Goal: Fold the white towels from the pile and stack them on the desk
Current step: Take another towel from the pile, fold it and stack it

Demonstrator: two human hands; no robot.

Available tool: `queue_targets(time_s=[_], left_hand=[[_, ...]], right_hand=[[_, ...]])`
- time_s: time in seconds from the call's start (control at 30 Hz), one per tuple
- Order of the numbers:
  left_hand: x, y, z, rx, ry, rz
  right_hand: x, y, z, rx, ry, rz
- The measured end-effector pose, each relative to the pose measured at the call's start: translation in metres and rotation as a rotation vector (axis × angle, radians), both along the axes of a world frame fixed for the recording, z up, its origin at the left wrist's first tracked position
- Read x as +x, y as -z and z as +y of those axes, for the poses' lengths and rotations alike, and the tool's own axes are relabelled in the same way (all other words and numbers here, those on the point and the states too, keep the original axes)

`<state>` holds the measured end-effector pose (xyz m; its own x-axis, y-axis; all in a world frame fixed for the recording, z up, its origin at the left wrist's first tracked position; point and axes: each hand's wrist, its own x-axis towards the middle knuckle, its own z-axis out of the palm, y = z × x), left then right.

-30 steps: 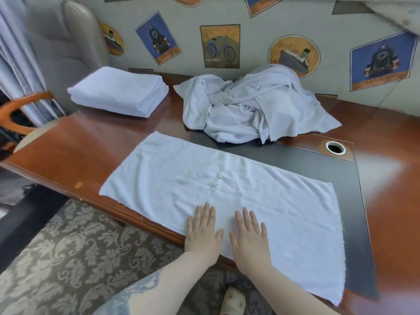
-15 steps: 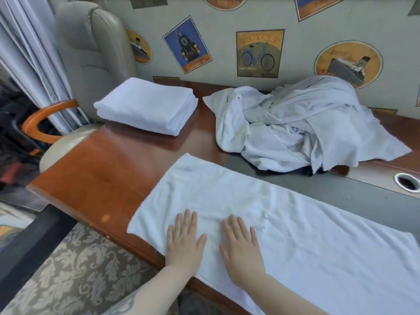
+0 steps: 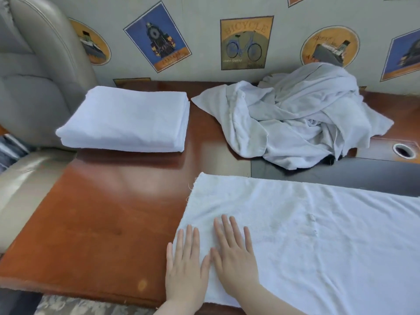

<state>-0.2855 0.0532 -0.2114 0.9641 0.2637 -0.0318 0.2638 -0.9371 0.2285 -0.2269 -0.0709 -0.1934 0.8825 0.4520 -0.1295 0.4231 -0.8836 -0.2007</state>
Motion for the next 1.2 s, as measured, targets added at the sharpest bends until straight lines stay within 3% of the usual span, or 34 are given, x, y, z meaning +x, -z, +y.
queue_targets(time_s=[0.3, 0.4, 0.5, 0.67, 0.8, 0.97, 1.07, 1.2], left_hand=[[0.101, -0.017, 0.030, -0.122, 0.257, -0.015], [0.149, -0.017, 0.030, -0.118, 0.376, 0.090], [0.167, -0.004, 0.040, -0.021, 0.340, 0.217], [0.161, 0.002, 0.051, 0.058, 0.298, 0.183], [0.157, -0.013, 0.009, -0.064, 0.359, 0.093], [0.151, -0.032, -0.122, -0.142, 0.687, 0.046], [0.147, -0.042, -0.211, -0.112, 0.865, 0.050], [0.150, -0.055, -0.312, -0.049, 1.044, 0.054]], right_hand=[[0.013, -0.015, 0.033, -0.071, 0.098, -0.016], [0.005, -0.013, 0.034, -0.072, 0.128, -0.005], [-0.018, -0.003, 0.032, -0.098, 0.033, 0.034], [-0.032, -0.001, 0.006, -0.076, -0.022, 0.011], [-0.021, -0.007, -0.062, 0.036, 0.418, 0.062], [-0.013, -0.011, -0.180, 0.086, 0.964, 0.056], [-0.015, -0.025, -0.242, 0.173, 1.154, 0.014], [-0.018, -0.033, -0.311, 0.209, 1.241, -0.029]])
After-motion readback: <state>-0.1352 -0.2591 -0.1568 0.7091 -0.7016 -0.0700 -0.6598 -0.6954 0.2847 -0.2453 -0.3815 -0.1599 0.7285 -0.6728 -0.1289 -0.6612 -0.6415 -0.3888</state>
